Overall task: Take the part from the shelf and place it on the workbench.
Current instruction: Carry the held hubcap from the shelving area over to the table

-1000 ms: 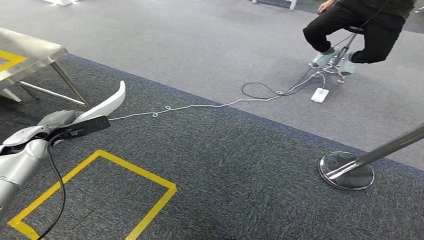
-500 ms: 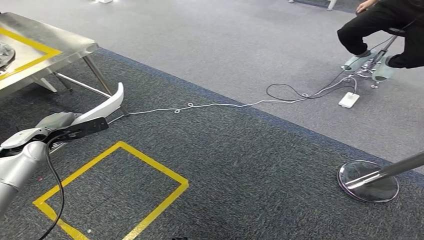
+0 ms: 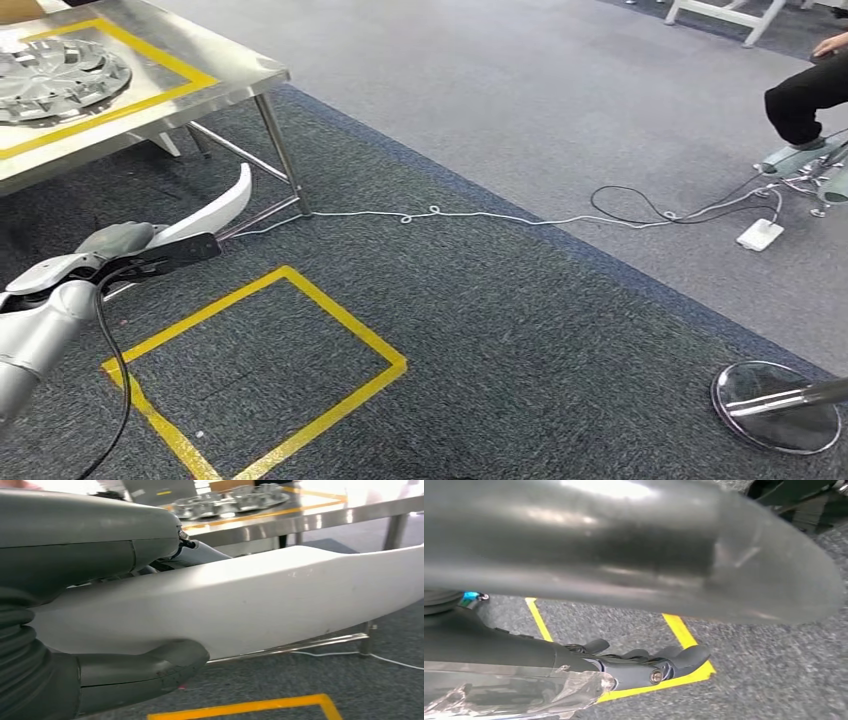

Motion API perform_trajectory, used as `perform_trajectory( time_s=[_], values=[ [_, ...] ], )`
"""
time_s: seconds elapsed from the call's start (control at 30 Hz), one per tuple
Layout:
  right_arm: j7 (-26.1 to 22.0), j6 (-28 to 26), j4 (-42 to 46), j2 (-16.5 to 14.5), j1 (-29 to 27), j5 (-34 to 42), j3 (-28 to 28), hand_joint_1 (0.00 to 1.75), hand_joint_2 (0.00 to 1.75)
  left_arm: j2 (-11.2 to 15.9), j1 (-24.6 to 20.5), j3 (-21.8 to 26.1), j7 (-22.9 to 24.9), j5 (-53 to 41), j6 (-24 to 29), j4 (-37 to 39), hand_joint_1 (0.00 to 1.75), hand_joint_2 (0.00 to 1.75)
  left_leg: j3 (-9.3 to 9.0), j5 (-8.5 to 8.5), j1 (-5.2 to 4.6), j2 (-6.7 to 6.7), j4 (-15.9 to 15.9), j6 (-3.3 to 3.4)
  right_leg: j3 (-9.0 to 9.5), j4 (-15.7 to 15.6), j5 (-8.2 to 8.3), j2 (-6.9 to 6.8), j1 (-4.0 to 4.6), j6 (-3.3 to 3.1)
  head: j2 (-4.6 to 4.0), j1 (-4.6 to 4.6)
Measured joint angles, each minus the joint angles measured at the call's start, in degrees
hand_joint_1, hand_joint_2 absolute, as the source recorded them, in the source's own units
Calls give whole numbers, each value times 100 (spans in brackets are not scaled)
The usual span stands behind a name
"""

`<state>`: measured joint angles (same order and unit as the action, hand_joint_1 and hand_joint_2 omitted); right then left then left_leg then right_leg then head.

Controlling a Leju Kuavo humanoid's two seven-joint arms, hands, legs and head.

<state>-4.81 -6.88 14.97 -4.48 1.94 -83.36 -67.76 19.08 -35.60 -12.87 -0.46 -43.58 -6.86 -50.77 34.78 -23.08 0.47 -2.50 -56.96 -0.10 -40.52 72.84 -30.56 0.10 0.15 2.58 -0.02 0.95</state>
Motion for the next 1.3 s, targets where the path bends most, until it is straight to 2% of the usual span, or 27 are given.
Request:
perform_trajectory(
  time_s=[0.07,0.13,0.2,0.23,0.27,0.33,0.4,0.43,0.47,0.5,0.53,0.57,0.6,0.67,0.73,0.8,0.87,0.9,0.93,0.97,1.0,1.03,1.1,1.13,1.17,1.23,1.3],
  values=[
    [-1,0,0,1,4,0,0,0,0,-1,-5,1,0,0,0,0,175,175,1,5,2,-115,-7,-30,406,-850,393,174,-31,-16,0,0],
    [0,0,0,0,6,0,0,0,0,-2,-12,1,0,1,0,0,175,175,31,30,2,-215,-8,-94,647,-1346,543,318,-52,-21,0,-4],
    [0,1,0,-1,8,0,0,0,0,8,-4,3,0,2,0,0,175,175,58,75,20,-305,24,-172,663,-1399,553,272,-37,-58,0,-7],
    [-1,2,0,-1,13,-1,0,0,0,16,5,4,0,3,0,0,175,175,69,74,29,-300,31,-206,664,-1418,572,227,-35,-94,0,-7],
    [-3,2,1,-1,17,-2,0,0,0,27,10,5,0,2,0,0,175,175,106,17,27,-228,-26,-232,665,-1443,594,181,-38,-132,0,-20],
    [-7,2,2,1,17,-4,-2,0,0,40,8,5,0,0,0,0,175,175,312,-284,16,1,-474,-265,667,-1482,623,83,-44,-188,0,-48],
    [-9,2,2,2,5,-7,-4,0,0,42,18,2,0,-5,0,0,175,175,652,-647,11,126,-1244,-288,663,-1486,625,-21,-33,-204,0,-62],
    [-9,3,2,1,2,-8,-4,0,0,41,30,0,1,-9,0,0,175,175,766,-721,11,140,-1509,-295,663,-1485,624,-77,-30,-206,0,-62],
    [-9,5,2,0,2,-9,-4,0,0,40,41,1,5,-12,2,0,175,175,789,-689,11,149,-1582,-299,663,-1484,623,-134,-29,-206,0,-63],
    [-9,7,2,-2,4,-9,-4,0,0,41,44,1,17,-20,9,-1,175,175,696,-554,11,168,-1421,-299,665,-1483,621,-190,-30,-203,0,-64],
    [-9,9,2,-5,8,1,-5,0,0,42,41,2,42,-36,24,-4,175,175,510,-363,10,224,-1084,-296,670,-1481,617,-244,-30,-196,0,-64],
    [-14,5,4,-7,12,31,-13,0,0,43,30,3,78,-58,52,-12,175,175,292,-199,5,347,-686,-295,674,-1476,609,-293,-19,-181,0,-69],
    [-20,-3,6,-8,17,76,-27,0,0,42,15,3,115,-84,86,-22,175,175,109,-93,-6,449,-337,-274,671,-1459,596,-336,1,-160,0,-75],
    [-37,-26,16,-7,19,175,-70,0,0,41,6,6,171,-122,141,-40,175,175,-39,-49,-30,556,-12,-210,669,-1437,577,-429,42,-110,0,-79],
    [-44,-32,28,-7,20,215,-106,0,0,47,32,14,193,-135,158,-46,175,175,-22,-39,-34,457,8,-123,670,-1434,559,-500,42,-57,0,-75],
    [-44,-26,43,-7,22,221,-127,0,0,53,50,29,202,-139,163,-61,175,175,-19,-16,-11,363,17,-51,589,-1231,405,-348,24,11,0,-60],
    [-39,-17,50,-9,15,215,-148,0,0,38,53,39,205,-140,163,-80,175,175,-14,-3,4,265,20,-6,294,-560,52,-115,11,57,0,-36],
    [-35,-13,50,-11,9,208,-157,0,0,26,58,41,205,-140,163,-85,175,175,-11,0,3,210,20,5,101,-152,-120,-62,8,64,0,-30],
    [-30,-11,50,-11,4,200,-162,0,0,15,66,41,205,-142,162,-86,175,175,-9,2,1,153,19,8,-53,151,-215,-42,7,65,0,-30],
    [-26,-11,50,-11,1,191,-165,0,0,8,73,42,206,-143,160,-87,175,175,-9,4,0,96,18,8,-120,259,-202,-33,7,58,0,-29],
    [-25,-11,50,-11,0,182,-167,0,0,5,78,43,207,-145,159,-87,175,175,-11,6,1,38,17,5,-70,126,-74,-22,5,45,0,-30],
    [-24,-11,51,-11,1,173,-168,0,0,3,79,45,207,-148,158,-89,175,175,-15,9,4,-20,16,-2,86,-216,133,15,-1,31,0,-29],
    [-24,-11,51,-12,6,158,-168,0,0,-1,72,48,208,-152,157,-91,175,175,-7,17,5,-132,7,-35,475,-1036,472,236,-37,10,0,-32],
    [-24,-11,51,-13,7,154,-168,0,0,0,68,49,208,-154,156,-92,175,175,8,28,3,-181,8,-65,601,-1292,546,323,-51,4,0,-34],
    [-22,-11,50,-13,8,152,-168,0,0,1,68,50,208,-155,156,-92,175,175,25,45,7,-228,15,-102,654,-1401,557,374,-54,-10,0,-36],
    [-19,-11,51,-18,12,151,-168,0,0,11,76,52,208,-155,154,-92,175,175,51,81,27,-304,47,-180,666,-1426,576,289,-41,-69,0,-36],
    [-17,-11,55,-24,20,148,-168,0,0,27,75,59,208,-155,154,-92,175,175,127,-31,28,-182,-78,-234,670,-1471,612,190,-49,-145,0,-58]
  ],
)
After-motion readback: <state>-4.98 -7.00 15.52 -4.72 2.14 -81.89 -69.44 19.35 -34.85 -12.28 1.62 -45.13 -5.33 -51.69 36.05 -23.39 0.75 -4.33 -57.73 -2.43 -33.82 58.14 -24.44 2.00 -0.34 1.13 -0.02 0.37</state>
